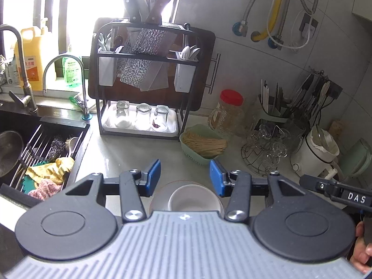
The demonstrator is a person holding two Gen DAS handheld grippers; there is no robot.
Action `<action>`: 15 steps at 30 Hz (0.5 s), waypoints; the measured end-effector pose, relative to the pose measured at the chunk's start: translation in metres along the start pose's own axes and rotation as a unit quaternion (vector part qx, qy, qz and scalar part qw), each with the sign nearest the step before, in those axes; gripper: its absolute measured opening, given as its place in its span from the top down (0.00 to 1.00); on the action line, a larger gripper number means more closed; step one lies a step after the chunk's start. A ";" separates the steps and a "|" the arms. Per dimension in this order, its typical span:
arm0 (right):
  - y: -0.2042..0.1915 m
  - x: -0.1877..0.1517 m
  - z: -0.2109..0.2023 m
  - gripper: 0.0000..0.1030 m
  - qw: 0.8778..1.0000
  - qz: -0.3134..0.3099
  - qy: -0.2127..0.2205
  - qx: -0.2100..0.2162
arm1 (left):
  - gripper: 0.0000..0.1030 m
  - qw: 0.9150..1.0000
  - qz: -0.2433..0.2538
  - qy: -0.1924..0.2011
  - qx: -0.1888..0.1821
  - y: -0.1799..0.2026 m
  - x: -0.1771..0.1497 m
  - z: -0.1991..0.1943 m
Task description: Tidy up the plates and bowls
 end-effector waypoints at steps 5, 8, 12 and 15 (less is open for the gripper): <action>0.010 -0.014 -0.022 0.53 1.000 -0.028 0.007 -0.002 | 0.48 1.000 -0.010 0.000 0.004 0.017 -0.021 -0.019; 0.021 -0.021 -0.031 0.53 0.999 -0.030 0.011 -0.007 | 0.48 1.000 -0.016 -0.007 0.005 0.025 -0.039 -0.027; 0.032 -0.033 -0.043 0.53 0.999 -0.034 0.015 -0.012 | 0.48 1.000 -0.018 -0.012 0.017 0.030 -0.062 -0.037; 0.041 -0.043 -0.048 0.53 1.000 -0.022 0.008 -0.010 | 0.48 0.999 -0.023 -0.013 0.027 0.033 -0.077 -0.046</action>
Point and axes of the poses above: each gripper's, at about its wrist camera, not at the fingertips, and z roughly the way its jaws point, y to its right, x to its top, the point moved 3 cm from there along z, roughly the way its jaws point, and after that the axes turned 3 degrees about x, right-handed, at the moved point
